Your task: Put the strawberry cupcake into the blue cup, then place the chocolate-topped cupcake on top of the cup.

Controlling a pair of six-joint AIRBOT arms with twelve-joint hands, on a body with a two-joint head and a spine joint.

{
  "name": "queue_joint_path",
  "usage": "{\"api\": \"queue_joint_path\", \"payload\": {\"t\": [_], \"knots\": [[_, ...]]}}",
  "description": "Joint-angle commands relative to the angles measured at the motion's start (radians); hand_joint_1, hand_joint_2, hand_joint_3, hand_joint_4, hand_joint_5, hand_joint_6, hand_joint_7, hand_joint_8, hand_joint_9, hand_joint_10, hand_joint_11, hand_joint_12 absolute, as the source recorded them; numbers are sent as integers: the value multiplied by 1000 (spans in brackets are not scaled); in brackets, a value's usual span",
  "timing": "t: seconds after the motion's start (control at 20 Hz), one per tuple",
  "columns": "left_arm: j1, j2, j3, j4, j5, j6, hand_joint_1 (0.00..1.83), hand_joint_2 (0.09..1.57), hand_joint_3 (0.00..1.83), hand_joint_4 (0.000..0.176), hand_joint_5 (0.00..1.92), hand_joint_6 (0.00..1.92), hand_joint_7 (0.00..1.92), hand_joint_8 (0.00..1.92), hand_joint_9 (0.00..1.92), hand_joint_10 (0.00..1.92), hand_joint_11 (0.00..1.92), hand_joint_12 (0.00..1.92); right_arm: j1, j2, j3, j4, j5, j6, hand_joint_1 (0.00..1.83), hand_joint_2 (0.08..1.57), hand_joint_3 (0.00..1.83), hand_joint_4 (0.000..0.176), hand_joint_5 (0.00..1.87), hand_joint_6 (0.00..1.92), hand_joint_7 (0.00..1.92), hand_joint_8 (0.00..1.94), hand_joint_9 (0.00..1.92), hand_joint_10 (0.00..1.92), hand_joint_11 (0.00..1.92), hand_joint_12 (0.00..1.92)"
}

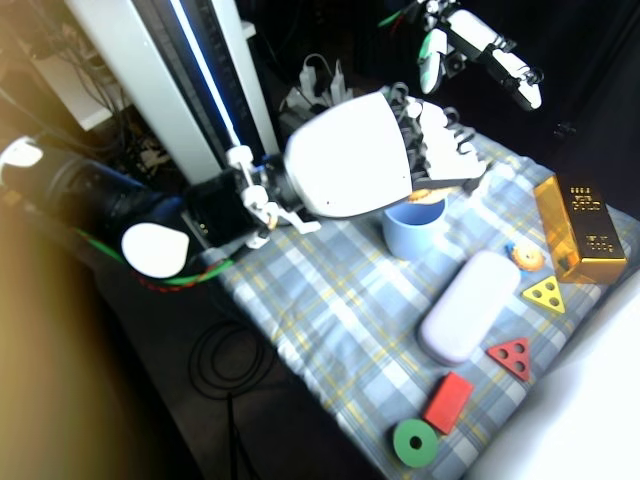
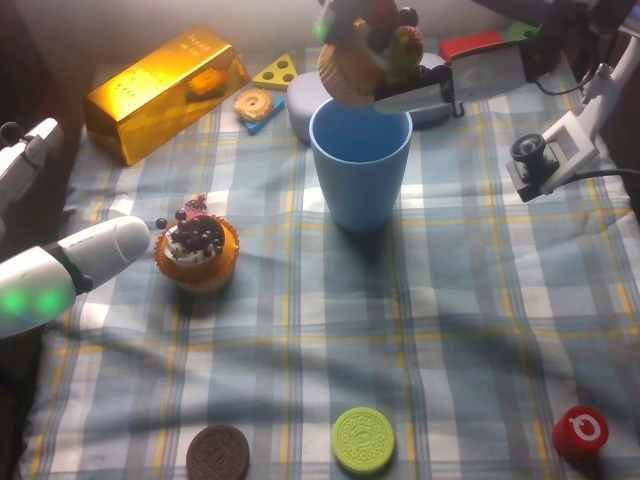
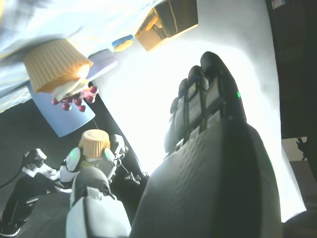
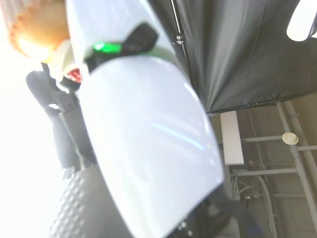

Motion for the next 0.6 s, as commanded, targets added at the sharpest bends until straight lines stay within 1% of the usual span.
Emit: {"api": "queue_joint_path", "payload": {"t": [0.0,0.05,0.1,0.15,0.2,0.25,0.3,0.35,0.4,0.55], "knots": [[-5,-1,5,30,-112,-5,156,840,0,44,93,2,175,2,152,2,0,420,10,-2,-2,54,107,6,994,1048,0,0,787,29,794,0,728,1,364,852],[-5,-1,5,30,-112,-5,167,842,0,38,94,0,165,2,146,3,0,430,9,-2,-2,53,107,6,932,1035,0,0,651,0,718,0,713,1,458,718],[-5,-1,5,30,-112,-6,167,842,0,38,94,0,165,2,146,3,0,430,9,-2,-2,51,107,6,932,1035,0,0,651,0,718,0,713,1,458,718],[-5,-1,5,30,-112,-6,169,843,0,27,111,4,188,6,170,8,0,516,9,-2,-2,49,107,6,885,1004,1,0,577,0,653,0,685,0,404,706],[-5,-1,5,30,-112,-6,169,843,0,27,111,4,188,6,170,8,0,516,9,-1,-2,49,107,6,885,1004,1,0,577,0,653,0,685,0,404,706],[-5,-1,5,30,-112,-6,169,835,0,43,89,4,163,6,148,6,0,446,9,-1,-2,49,107,6,788,970,1,0,527,0,590,0,610,0,295,821],[-5,-1,5,30,-112,-6,169,835,0,43,89,4,163,6,148,6,0,446,9,-1,-2,49,107,6,788,970,1,0,527,0,590,0,610,0,295,821],[-5,-1,5,30,-111,-6,184,833,0,40,96,2,167,3,147,6,0,450,9,-1,-2,48,107,6,819,965,3,0,490,0,572,0,545,0,191,896],[-5,-1,5,30,-111,-6,235,816,0,59,108,6,166,2,142,5,0,432,9,-1,-2,47,107,6,804,973,5,0,490,2,568,0,538,0,183,890],[-5,-1,5,30,-110,-6,210,818,0,63,100,1,164,1,151,5,0,449,9,-1,-2,40,105,6,797,956,0,0,500,4,554,0,523,0,161,870]]}}
